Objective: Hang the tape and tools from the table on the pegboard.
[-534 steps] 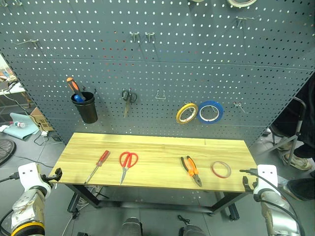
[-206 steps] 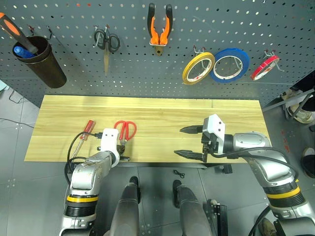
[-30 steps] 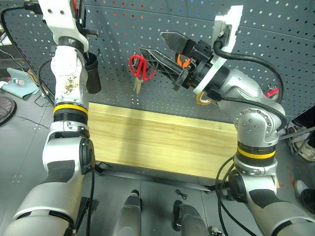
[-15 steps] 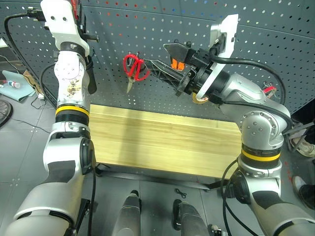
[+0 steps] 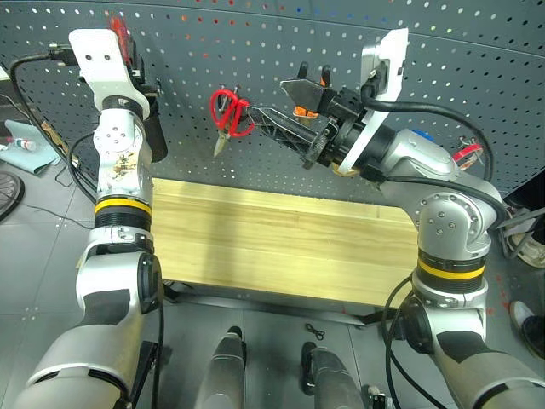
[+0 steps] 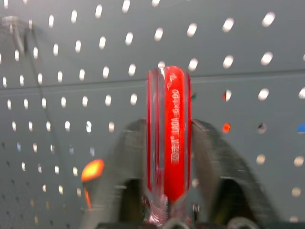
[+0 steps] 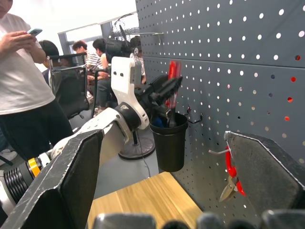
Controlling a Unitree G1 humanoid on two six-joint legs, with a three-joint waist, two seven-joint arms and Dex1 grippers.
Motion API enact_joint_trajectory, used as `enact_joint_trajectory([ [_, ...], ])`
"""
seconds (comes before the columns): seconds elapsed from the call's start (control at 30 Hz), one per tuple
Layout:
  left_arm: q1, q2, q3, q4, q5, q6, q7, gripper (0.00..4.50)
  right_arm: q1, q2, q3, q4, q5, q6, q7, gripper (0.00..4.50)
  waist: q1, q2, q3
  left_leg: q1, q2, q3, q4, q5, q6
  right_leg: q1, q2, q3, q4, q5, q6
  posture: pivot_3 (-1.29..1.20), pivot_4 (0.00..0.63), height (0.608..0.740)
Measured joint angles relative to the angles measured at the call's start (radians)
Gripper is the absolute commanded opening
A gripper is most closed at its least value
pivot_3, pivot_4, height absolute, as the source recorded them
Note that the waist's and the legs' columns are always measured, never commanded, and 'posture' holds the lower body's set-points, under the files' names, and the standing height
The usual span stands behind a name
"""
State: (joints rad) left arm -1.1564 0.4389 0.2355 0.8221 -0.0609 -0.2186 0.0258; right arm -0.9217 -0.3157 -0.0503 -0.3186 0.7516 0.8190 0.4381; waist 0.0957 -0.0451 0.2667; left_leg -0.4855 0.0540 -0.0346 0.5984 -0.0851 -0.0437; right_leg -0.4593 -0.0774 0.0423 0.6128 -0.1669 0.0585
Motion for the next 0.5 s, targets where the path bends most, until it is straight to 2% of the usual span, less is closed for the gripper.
enact_joint_trajectory([
  [0.1, 0.0, 0.0, 0.002, -0.026, -0.003, 0.003, 0.003, 4.46, 0.0, 0.0, 0.001, 0.005, 0.0, 0.0, 0.003, 4.5, 0.0, 0.0, 0.003, 0.0, 0.0, 0.0, 0.0, 0.0, 0.0, 0.0, 0.0, 0.0, 0.0, 0.0, 0.0, 0.18, 0.307, 0.74],
  [0.3, 0.041, 0.0, 0.017, -0.139, -0.037, 0.02, -0.019, 4.46, 0.0, -0.007, 0.006, 0.015, -0.004, 0.0, 0.012, 4.5, -0.001, 0.001, 0.004, 0.0, 0.0, 0.0, -0.001, 0.0, 0.0, 0.0, 0.0, 0.0, -0.001, 0.0, -0.001, 0.18, 0.301, 0.74],
  [0.43, 0.154, 0.005, -0.009, -0.364, -0.096, 0.133, -0.15, 4.46, 0.003, -0.023, 0.02, 0.021, -0.019, 0.0, 0.019, 4.5, -0.002, 0.001, 0.004, 0.0, 0.0, 0.0, -0.001, 0.0, 0.0, 0.0, 0.0, 0.0, -0.001, 0.0, -0.002, 0.19, 0.308, 0.74],
  [0.5, 0.234, 0.013, -0.045, -0.534, -0.157, 0.24, -0.262, 4.46, 0.069, -0.07, 0.033, 0.011, -0.027, -0.005, 0.062, 4.5, 0.001, 0.001, 0.004, 0.0, 0.001, 0.0, -0.002, 0.0, 0.0, 0.001, -0.001, 0.0, -0.001, -0.001, -0.002, 0.19, 0.315, 0.74],
])
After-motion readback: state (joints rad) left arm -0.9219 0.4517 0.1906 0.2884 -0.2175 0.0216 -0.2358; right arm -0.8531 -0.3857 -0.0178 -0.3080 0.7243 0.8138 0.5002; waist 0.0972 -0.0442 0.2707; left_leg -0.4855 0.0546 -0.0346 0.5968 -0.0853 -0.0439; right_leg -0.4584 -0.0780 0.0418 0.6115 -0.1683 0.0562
